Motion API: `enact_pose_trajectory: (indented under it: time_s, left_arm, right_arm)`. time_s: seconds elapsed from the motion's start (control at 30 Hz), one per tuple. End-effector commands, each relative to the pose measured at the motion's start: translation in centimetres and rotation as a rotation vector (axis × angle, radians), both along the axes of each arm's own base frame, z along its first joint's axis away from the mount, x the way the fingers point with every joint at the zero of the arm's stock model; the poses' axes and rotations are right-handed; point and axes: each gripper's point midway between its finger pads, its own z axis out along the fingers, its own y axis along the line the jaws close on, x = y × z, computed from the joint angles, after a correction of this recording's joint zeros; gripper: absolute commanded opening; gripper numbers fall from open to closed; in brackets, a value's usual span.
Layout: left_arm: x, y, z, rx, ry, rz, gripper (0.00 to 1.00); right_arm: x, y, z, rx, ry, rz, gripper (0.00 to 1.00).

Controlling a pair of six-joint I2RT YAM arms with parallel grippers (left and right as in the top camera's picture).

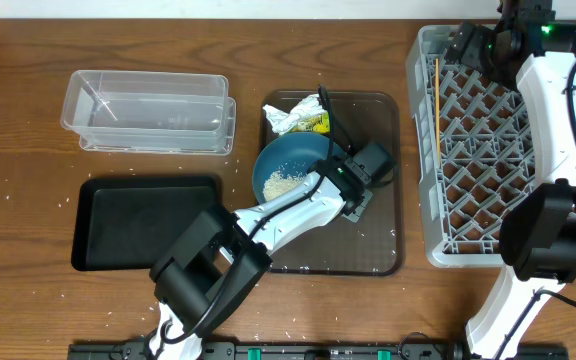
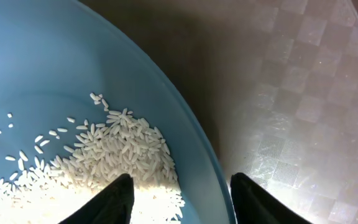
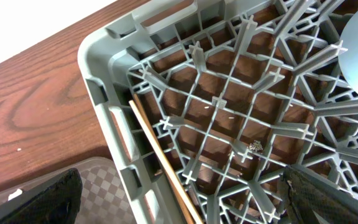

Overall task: Sort waste into correct bins and load items into the dishwasher rack
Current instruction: 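Reach the left gripper to the blue plate of rice and grip its rim, then lift the blue plate and carry it over the black tray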

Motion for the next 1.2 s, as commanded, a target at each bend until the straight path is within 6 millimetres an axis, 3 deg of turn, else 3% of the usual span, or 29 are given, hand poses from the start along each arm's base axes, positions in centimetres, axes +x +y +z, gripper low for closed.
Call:
enact_pose_trajectory:
  time_s: [0.0,0.27,0.4,0.5,0.73,1.17]
  left_arm:
    - [0.4,-0.3,0.1,-0.006,0.001,0.003,0.46]
    - [0.6,-0.6,1.9,-0.038,-0.028,0.002,0.3]
    - [0.7,-0.7,2.8,-0.053,-0.041,0.002,0.13]
    - [0.6,-0.6,2.8,-0.051,-0.038,0.002,0.09]
    - [0.6,-0.6,3.9,-0.066,-0.052,0.002,0.06]
    - [-0.4,0.6,11.2,-0.15,-0.122,0.012,0.06]
  right_arm:
    - [0.0,-0.3,-0.2,0.006,0.004,-0.016,0.99]
    - [0.0,-0.3,-0.2,0.006,0.004,-0.016,0.99]
    - [0.0,-0.3,-0.2,0.006,0.004,-0.016,0.99]
    - [0.0,-0.3,-0.2,0.006,0.004,-0.016,0.99]
    - [0.0,-0.3,-0.2,0.006,0.004,-0.016,0.99]
    - [0.0,-0.3,-0.2,0.006,0.004,-0.016,0.99]
